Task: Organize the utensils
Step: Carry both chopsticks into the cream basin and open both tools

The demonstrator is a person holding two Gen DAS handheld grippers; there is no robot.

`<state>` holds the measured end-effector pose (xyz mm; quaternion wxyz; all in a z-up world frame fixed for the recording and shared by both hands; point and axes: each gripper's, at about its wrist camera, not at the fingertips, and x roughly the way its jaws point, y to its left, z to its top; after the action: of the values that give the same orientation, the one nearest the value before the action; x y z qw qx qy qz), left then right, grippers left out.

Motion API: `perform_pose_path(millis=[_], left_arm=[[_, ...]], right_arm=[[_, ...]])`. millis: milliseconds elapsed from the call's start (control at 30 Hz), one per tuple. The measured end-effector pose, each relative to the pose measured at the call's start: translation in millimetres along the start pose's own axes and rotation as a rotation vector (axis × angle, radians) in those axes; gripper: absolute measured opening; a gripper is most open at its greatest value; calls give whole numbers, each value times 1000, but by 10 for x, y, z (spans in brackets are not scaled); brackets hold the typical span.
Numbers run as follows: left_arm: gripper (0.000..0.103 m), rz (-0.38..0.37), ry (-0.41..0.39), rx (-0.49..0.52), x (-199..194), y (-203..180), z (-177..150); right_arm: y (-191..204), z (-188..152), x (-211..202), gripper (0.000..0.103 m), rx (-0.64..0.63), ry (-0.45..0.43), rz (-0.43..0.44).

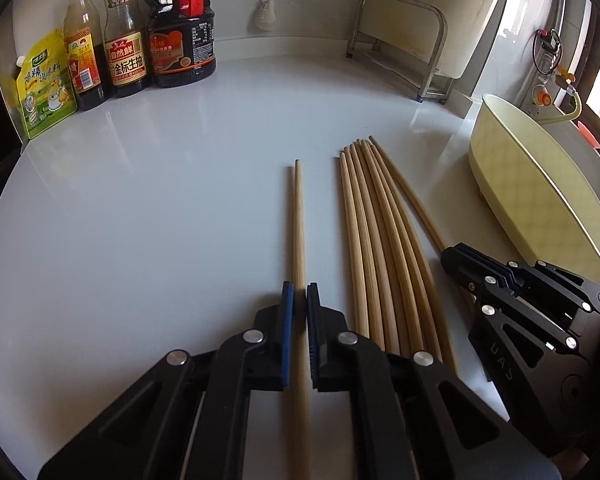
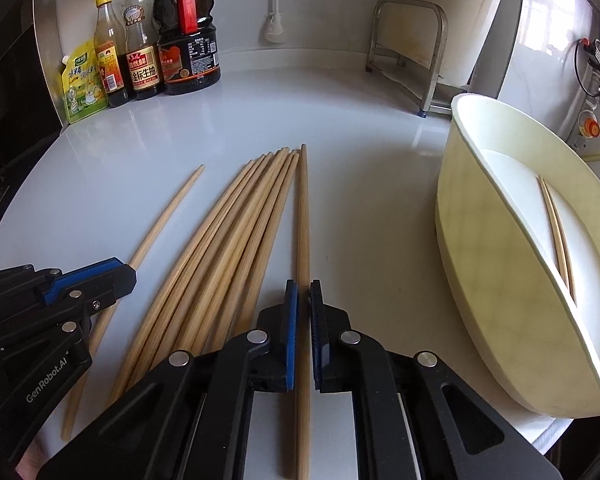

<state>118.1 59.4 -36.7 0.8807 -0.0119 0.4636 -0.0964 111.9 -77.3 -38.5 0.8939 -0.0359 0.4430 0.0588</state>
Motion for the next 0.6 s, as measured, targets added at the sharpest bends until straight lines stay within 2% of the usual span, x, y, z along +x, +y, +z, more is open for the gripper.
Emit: perform_pose_path(millis=[233,400,600], left_arm=[[7,-16,16,-20,-96,66,-18],[7,-27,-9,-35,-272,58,72],[7,-59,-61,0,-527,-209,318]], right_arm=[[-44,-5,-206,6,37,-48,48],[-86,12,-368,6,75,-68,114],[-282,107,-754,6,138,-143,151]])
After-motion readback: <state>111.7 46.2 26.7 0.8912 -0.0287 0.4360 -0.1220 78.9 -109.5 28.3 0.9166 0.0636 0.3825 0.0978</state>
